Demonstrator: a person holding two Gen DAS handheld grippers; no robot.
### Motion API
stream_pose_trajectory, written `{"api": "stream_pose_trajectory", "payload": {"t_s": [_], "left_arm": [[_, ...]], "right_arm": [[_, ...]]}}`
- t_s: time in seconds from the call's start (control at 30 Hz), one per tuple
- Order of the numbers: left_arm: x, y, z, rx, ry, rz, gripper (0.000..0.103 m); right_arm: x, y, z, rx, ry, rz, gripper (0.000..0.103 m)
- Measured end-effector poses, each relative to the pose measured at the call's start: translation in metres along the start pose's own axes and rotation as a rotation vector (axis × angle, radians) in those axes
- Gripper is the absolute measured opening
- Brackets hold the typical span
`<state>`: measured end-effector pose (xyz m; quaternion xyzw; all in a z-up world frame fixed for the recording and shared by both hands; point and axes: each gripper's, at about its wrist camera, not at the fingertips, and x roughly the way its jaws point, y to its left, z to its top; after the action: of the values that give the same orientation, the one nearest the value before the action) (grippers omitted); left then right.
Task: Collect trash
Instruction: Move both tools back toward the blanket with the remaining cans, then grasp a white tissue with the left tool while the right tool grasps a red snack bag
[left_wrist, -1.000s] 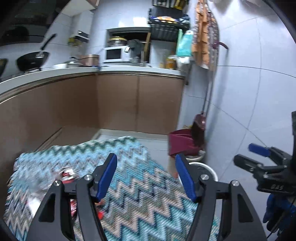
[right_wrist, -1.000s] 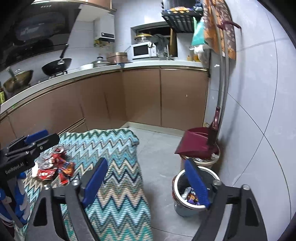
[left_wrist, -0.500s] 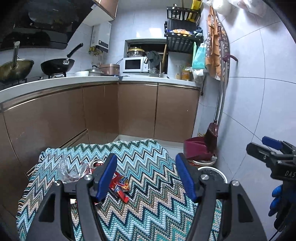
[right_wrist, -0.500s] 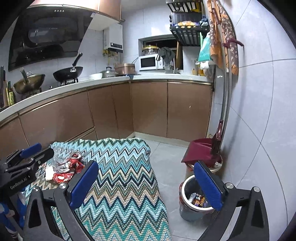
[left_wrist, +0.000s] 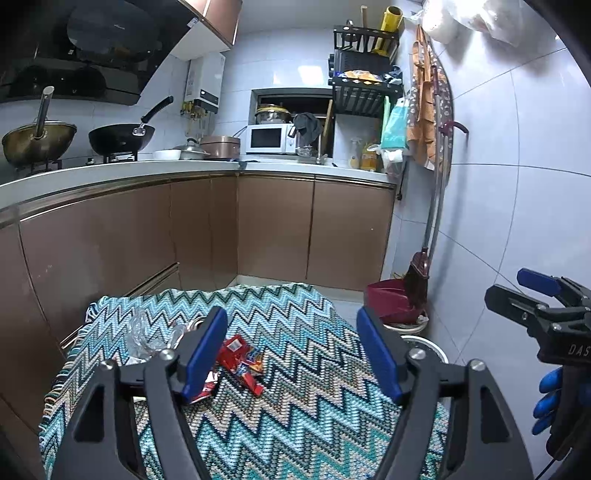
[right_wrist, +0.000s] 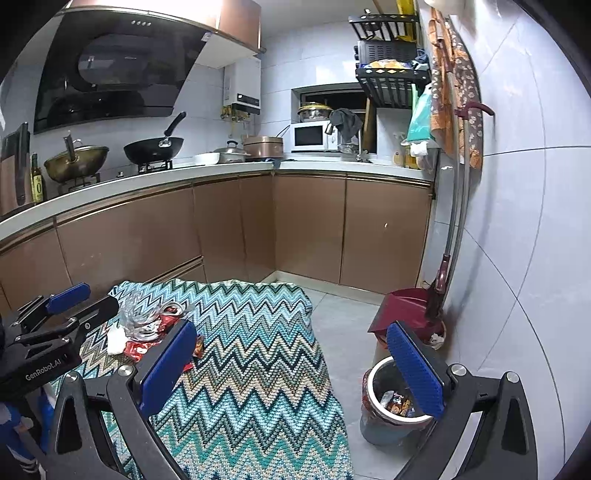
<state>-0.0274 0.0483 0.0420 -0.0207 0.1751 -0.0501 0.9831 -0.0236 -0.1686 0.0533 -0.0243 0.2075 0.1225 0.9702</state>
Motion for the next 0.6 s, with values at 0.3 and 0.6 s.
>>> {"api": "stream_pose_trajectory", "payload": {"t_s": [0.3, 0.6], "left_arm": [[0.022, 0.026, -0.01, -0.034, 0.046, 0.028, 0.072], [0.071, 0.069, -0.031, -0.092, 0.13, 0.054, 0.072]], "right_arm": [[0.037, 0.022, 0.001, -0.034, 0.054, 0.05, 0.103], [0.107, 0.054, -0.003, -0.079, 0.157, 0.137, 0.103]]}}
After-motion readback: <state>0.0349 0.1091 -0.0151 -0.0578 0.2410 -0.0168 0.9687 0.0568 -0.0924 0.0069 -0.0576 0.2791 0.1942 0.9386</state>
